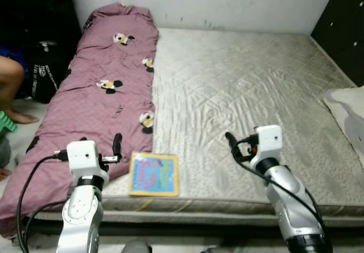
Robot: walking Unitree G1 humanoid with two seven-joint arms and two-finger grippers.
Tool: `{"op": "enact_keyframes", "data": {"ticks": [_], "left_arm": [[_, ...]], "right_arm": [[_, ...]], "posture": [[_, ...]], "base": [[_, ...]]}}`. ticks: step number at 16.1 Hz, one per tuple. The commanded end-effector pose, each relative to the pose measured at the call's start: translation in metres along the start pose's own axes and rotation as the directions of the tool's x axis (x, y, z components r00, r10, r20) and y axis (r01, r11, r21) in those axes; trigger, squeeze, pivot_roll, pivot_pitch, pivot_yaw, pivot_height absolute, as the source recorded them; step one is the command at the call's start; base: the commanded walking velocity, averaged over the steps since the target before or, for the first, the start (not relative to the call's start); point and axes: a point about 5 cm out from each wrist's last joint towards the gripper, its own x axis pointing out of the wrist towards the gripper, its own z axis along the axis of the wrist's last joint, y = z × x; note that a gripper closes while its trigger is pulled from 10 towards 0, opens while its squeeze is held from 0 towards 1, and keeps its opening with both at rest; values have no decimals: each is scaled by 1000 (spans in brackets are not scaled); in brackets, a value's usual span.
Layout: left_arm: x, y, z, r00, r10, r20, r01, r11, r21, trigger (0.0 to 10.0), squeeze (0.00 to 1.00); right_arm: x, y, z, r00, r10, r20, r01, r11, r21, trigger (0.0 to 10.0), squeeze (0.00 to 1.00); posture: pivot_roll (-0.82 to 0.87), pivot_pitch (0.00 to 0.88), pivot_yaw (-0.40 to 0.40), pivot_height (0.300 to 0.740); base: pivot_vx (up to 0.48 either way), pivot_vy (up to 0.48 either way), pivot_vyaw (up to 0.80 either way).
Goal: Clean up the room
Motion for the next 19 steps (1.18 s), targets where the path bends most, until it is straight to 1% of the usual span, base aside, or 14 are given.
{"op": "enact_keyframes", "data": {"ticks": [1, 4, 5, 7, 8, 10, 13, 16, 17, 18, 19], "left_arm": [[1, 3, 1, 1000, 5, -1, -5, 1000, 0, 10000, 0], [2, 2, 2, 1000, 10, -1, -10, 1000, -4, 10000, 0], [3, 3, 6, 1000, 20, 12, -20, 1000, -4, 10000, 0], [2, 5, 9, 998, 47, 32, -47, 999, 20, 10000, 0], [1, 7, 13, 997, 61, 49, -64, 997, 50, 10000, 0], [-1, 8, 13, 996, 74, 44, -76, 996, 54, 10000, 0], [-3, 11, 13, 997, 65, 34, -65, 998, 4, 10000, 0], [-1, 10, 20, 997, 50, 52, -49, 999, -19, 10000, 0], [0, 9, 21, 997, 46, 56, -46, 999, -14, 10000, 0], [-1, 11, 22, 996, 64, 56, -65, 998, 13, 10000, 0], [-2, 12, 21, 996, 68, 55, -69, 997, 19, 10000, 0]], "right_arm": [[2, 5, 1, 1000, 19, -2, -19, 1000, 6, 10000, 0], [3, 4, 1, 1000, 21, -6, -21, 1000, 0, 10000, 0], [4, 5, 3, 1000, 24, -8, -24, 1000, -6, 10000, 0], [4, 4, 5, 1000, 22, -2, -22, 1000, -17, 10000, 0], [5, 3, 8, 1000, 19, 9, -19, 1000, -23, 10000, 0], [4, 2, 9, 1000, 13, 8, -13, 1000, -19, 10000, 0], [3, 2, 6, 1000, 11, -15, -11, 1000, -19, 10000, 0], [2, 2, 5, 1000, 12, -19, -12, 1000, -9, 10000, 0], [2, 2, 5, 1000, 12, -21, -13, 1000, -8, 10000, 0], [3, 2, 5, 1000, 12, -25, -12, 1000, -7, 10000, 0], [3, 3, 5, 1000, 14, -26, -14, 1000, -7, 10000, 0]], "posture": [[-18, 0, -35, 740], [-18, 0, -36, 740], [-19, 0, -35, 740], [-10, 0, -30, 740], [-12, 3, -29, 740], [-11, 15, -34, 740], [-14, 18, -35, 740], [-12, 23, -33, 740], [-12, 23, -33, 740], [-11, 22, -32, 740], [-11, 23, -32, 740]], "base": [[0, 480, 0], [0, 480, 0], [0, 480, 0], [0, 472, 0], [0, 0, 0], [0, 0, 0], [0, 0, 0], [0, 0, -744], [0, 0, -569], [0, 0, -800], [0, 0, -800]]}}
